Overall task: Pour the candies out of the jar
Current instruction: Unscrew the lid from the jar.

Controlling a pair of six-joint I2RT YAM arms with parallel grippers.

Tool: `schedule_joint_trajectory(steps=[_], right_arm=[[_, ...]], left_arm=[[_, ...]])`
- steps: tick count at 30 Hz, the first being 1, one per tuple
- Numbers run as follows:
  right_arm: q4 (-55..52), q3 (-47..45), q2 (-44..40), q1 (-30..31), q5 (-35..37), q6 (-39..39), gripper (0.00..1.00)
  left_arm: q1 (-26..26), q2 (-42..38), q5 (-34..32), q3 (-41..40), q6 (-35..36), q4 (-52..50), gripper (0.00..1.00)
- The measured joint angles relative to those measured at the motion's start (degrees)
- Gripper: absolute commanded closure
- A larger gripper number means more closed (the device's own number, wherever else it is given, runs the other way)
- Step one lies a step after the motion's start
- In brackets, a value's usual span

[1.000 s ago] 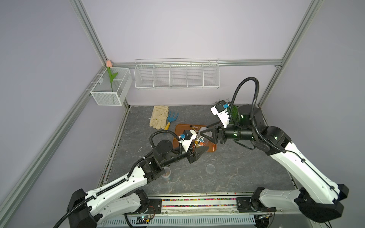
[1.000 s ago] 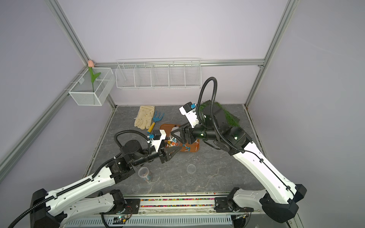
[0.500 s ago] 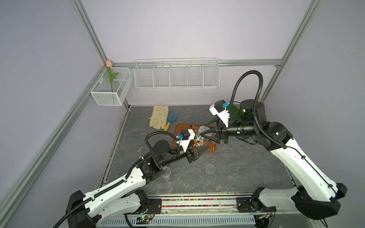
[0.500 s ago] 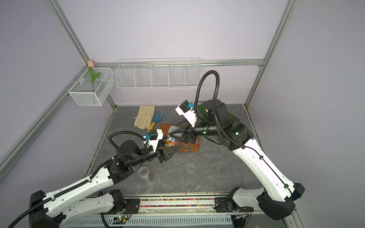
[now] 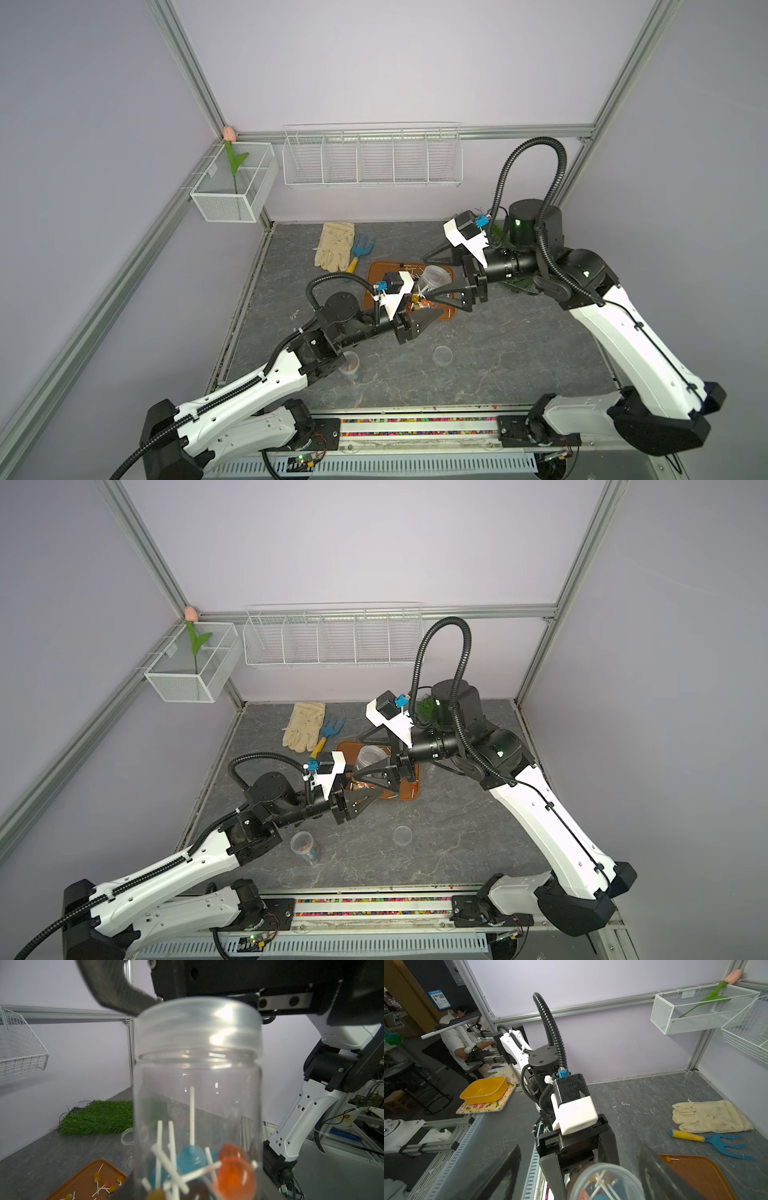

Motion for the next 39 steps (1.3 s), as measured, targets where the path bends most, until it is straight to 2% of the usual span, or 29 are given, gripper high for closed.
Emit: schedule_joint_trajectory(steps=[15,23,33,39], right_arm=[[3.0,-4.5,-3.6,0.1,17.6,19.1,0.05],[2.1,-6.2,-2.6,3.2,20.2,23.2,0.01],[0.8,-6.9,-1.5,5.0,23.1,24.4,0.18],[0.7,-7.0,-1.5,5.5,24.3,24.1,0.41]], left_arm=[[0.0,-2.3,-4.9,-2.5,1.5,-2.2,0.63],[0.0,-2.3,-6.1,-3.3,1.5,-2.5,0.64],[0.0,-2.4,-6.3,-3.5,1.5,-2.5,0.64],[0.0,-2.4,-6.3,-3.7,1.5,-2.5,0.64]])
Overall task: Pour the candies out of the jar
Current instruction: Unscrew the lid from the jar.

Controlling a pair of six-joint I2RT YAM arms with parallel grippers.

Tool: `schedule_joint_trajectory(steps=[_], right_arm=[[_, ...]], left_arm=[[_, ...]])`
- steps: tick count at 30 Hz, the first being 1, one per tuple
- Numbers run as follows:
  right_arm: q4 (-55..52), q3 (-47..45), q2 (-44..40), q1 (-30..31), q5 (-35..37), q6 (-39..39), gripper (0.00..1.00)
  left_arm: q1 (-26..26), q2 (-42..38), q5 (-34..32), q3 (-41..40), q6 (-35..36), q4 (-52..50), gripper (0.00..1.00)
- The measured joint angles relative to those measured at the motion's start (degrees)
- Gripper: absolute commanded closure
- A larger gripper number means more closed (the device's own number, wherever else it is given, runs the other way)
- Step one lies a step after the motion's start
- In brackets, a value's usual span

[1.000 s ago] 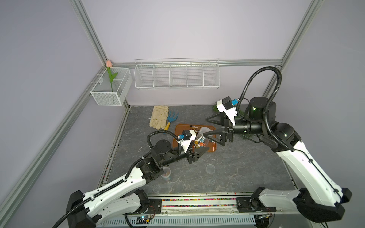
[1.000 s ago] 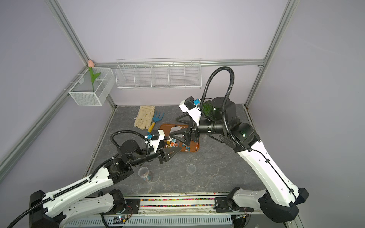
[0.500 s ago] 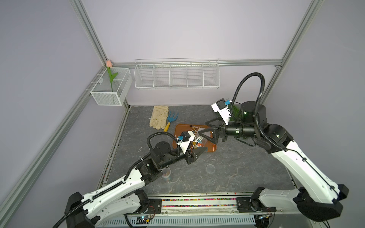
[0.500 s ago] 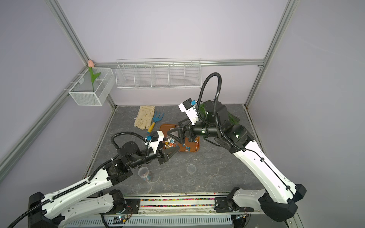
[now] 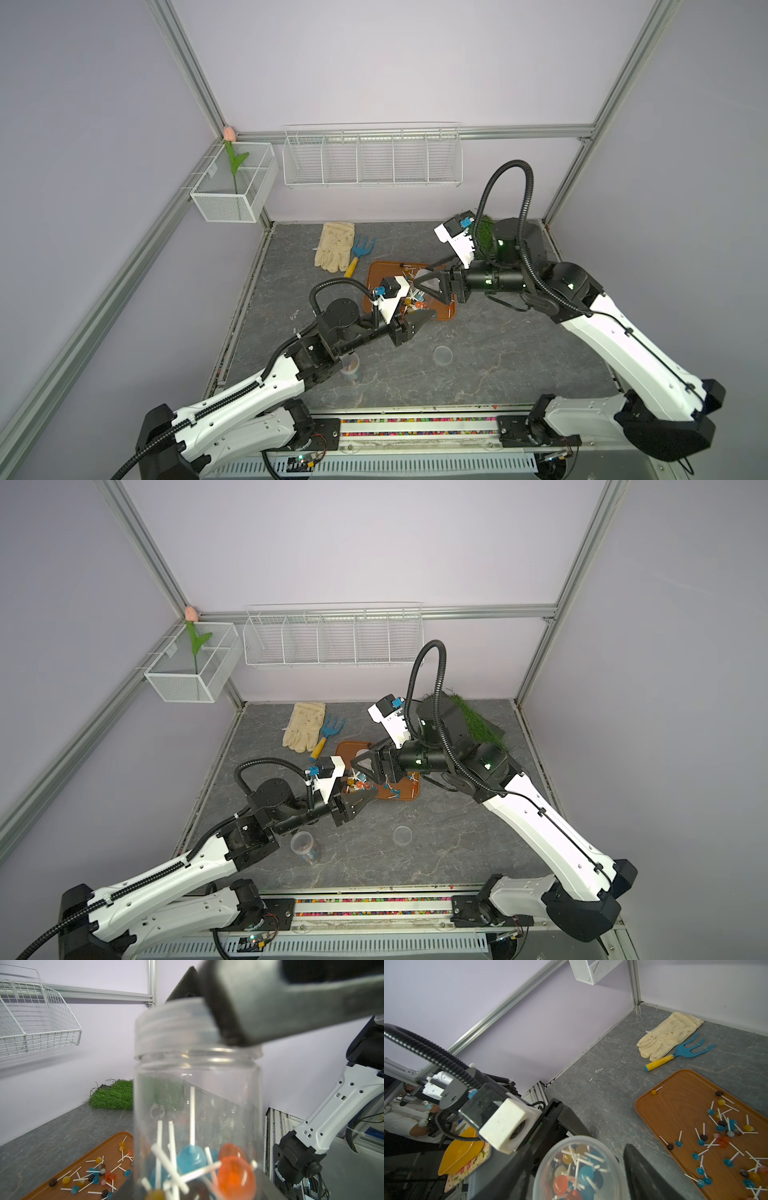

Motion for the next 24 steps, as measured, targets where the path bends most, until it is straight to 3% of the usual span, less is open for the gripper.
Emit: schedule_joint_trajectory(steps=[4,10,14,22,24], right_arm=[[-0.2,0.2,0.1,0.0,0.1,-0.5,0.48],[-3.4,5.2,2.7,0.0,-1.4,-4.0,0.5],[-4.5,8.1,3.5,-0.2,-7.4,-11.8,0.45],[-8.4,12.1,3.3,-0.8,-17.1,-26.8,0.49],[-8.6,12.3,3.3,-0.8,-17.8,-28.0,0.4]], left_arm=[[0.0,0.0,0.0,0.0,0.0,0.0,0.64],[0.1,-0.5,-0.2,0.0,0.0,1.2,0.63],[0.1,-1.5,1.2,0.0,0.0,3.2,0.63],[-0.4,-1.6,8.1,1.5,0.0,5.5,0.63],[-0.4,-1.4,9.0,1.7,0.0,5.7,0.63]])
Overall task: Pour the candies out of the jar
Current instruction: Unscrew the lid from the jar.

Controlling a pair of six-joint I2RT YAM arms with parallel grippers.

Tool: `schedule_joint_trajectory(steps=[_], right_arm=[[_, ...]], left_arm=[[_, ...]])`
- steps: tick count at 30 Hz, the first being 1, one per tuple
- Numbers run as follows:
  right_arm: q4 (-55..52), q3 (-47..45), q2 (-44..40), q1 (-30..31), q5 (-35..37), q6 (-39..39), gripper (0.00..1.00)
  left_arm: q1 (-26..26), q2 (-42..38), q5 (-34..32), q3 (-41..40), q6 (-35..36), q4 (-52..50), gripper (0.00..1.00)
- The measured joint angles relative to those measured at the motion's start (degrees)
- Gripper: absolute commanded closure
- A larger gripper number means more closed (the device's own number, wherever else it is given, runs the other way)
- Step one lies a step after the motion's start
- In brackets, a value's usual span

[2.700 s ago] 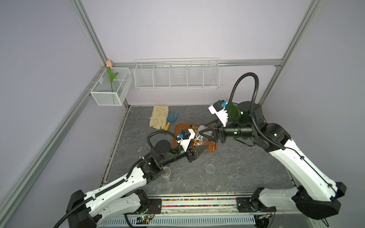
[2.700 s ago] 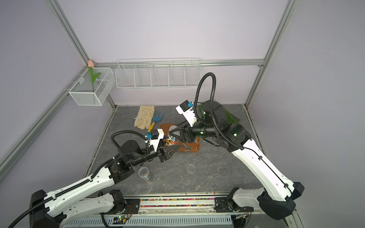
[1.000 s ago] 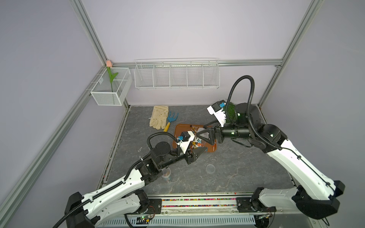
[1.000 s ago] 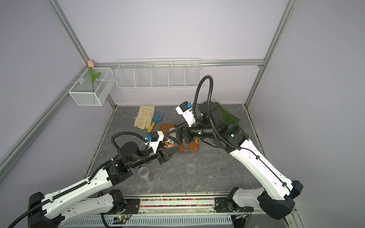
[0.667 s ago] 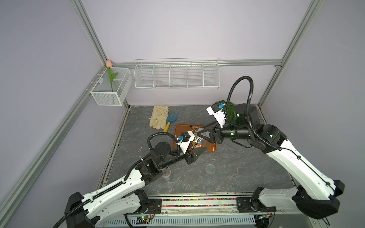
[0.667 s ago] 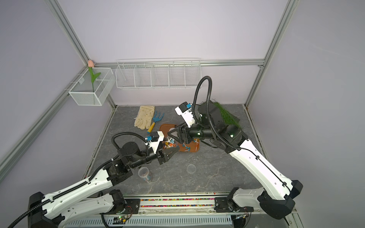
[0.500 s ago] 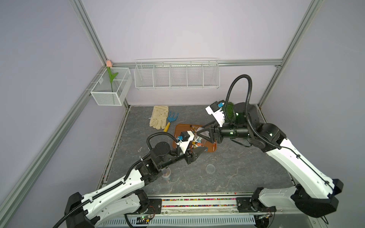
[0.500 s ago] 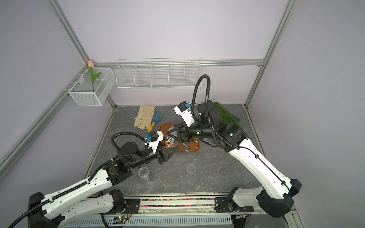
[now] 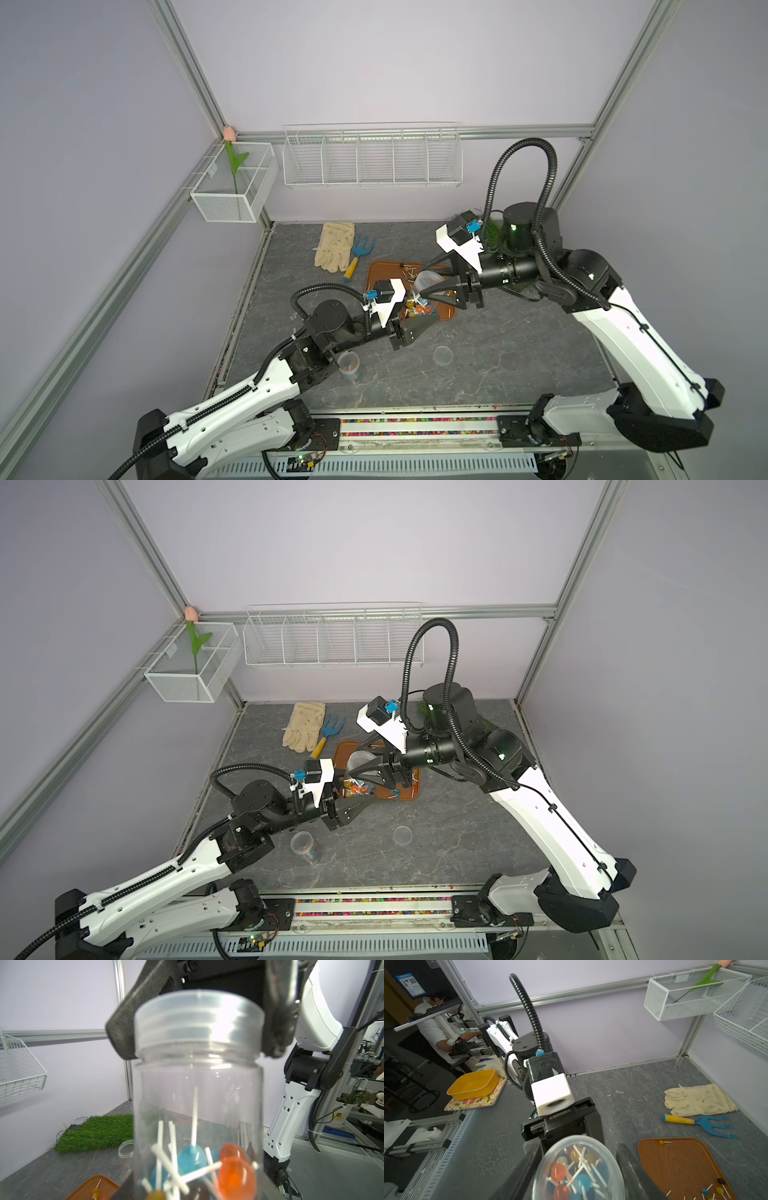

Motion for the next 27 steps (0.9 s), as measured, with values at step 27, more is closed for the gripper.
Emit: schedule_joint_trajectory(steps=[27], right_arm=[[7.5,-9.7,-5.7,0.9,17.6,24.9,0.0]], left_arm=[[0.3,0.4,-7.9,-0.9,0.4,-6.1,0.63]])
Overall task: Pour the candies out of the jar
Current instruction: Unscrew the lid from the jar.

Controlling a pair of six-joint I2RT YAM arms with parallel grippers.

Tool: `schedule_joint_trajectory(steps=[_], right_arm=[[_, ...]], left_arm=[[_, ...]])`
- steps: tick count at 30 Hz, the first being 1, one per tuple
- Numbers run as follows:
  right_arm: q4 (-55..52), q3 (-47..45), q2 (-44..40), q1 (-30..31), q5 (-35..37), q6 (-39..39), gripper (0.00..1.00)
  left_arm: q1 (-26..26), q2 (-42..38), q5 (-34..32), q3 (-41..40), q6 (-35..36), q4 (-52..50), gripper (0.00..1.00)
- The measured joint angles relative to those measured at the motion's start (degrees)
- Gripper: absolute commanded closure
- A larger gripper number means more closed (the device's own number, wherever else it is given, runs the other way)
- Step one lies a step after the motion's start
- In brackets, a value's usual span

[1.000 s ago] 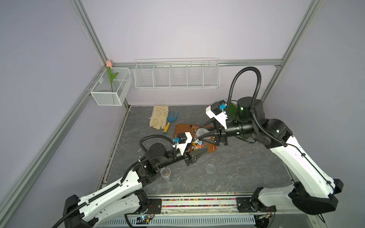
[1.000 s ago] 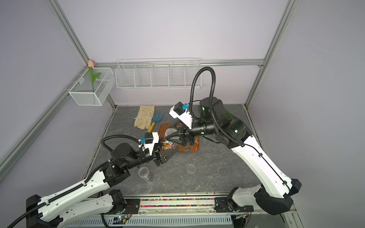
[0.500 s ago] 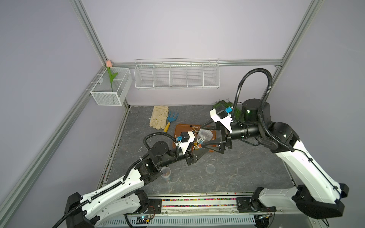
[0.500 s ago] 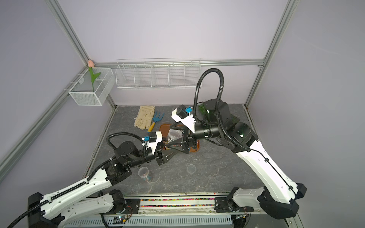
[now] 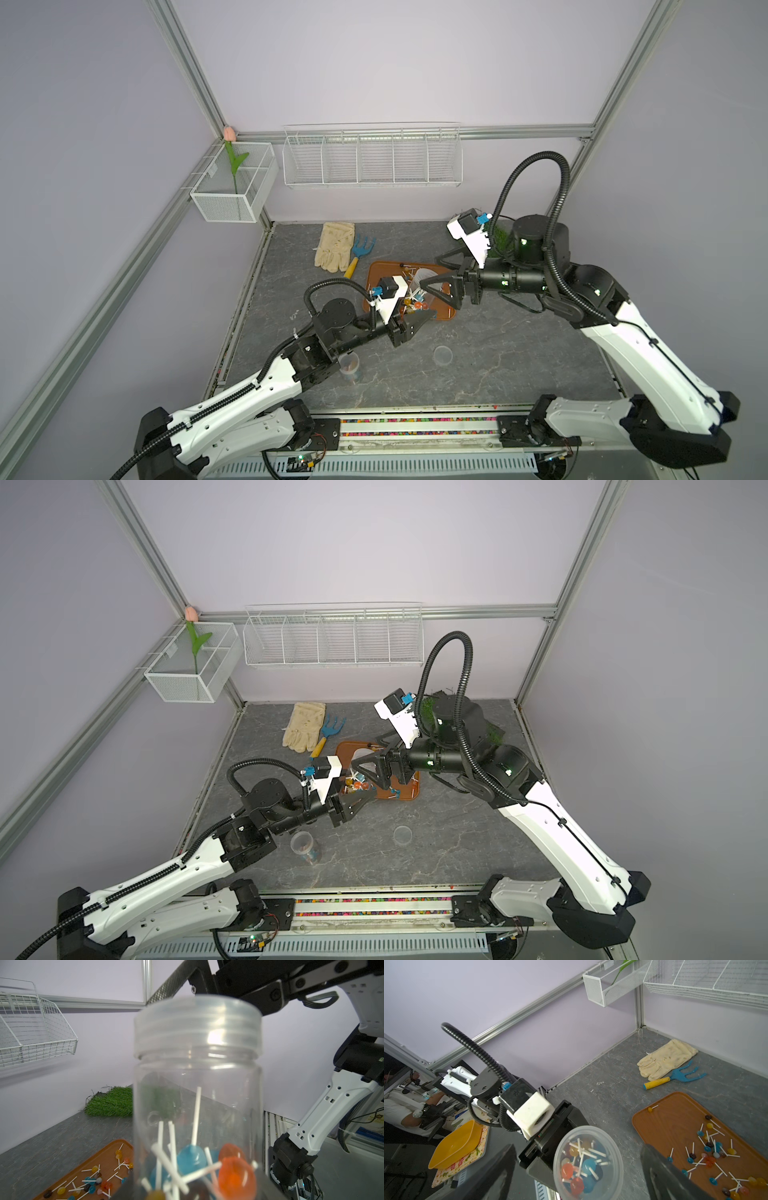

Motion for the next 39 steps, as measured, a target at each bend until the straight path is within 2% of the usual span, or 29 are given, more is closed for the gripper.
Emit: schedule_joint_trajectory(steps=[7,14,19,23,27,32,35,36,39], right_arm=[[0.1,-1.6,0.3,0.2,0.2,2.3,0.16],[0.2,-1.7,0.7,0.3,0.3,2.7,0.4],[-0.2,-1.2,1.0,0.3,0.2,1.7,0.46],[-5.5,5.5,4.4,0.2,-1.0,-3.3,0.48],[-9.4,12.2,7.1,-0.8,-6.5,-10.6,0.44],[-10.1,14.4,6.9,-1.4,-15.6,-22.8,0.47],[-11.1,15.1,7.0,-1.4,-17.8,-26.9,0.46],[-11.5,15.2,7.0,-1.5,-18.3,-27.8,0.41],[-12.0,15.4,7.3,-1.5,-19.6,-29.0,0.1]], left_arm=[[0.0,0.0,-0.1,0.0,0.1,-0.1,0.63],[0.0,0.0,-0.6,0.0,0.7,-0.5,0.63],[0.0,0.0,-0.6,0.0,0.9,-0.4,0.63],[0.1,0.0,-0.3,0.2,0.9,0.5,0.62],[0.4,-0.3,1.6,1.9,0.8,1.1,0.62],[0.1,-1.1,6.3,3.4,0.9,1.8,0.62],[0.0,-1.1,8.3,3.5,0.9,2.3,0.62],[0.0,-1.1,8.7,3.5,1.0,2.4,0.62],[0.0,-0.8,9.0,3.5,0.9,2.2,0.62]])
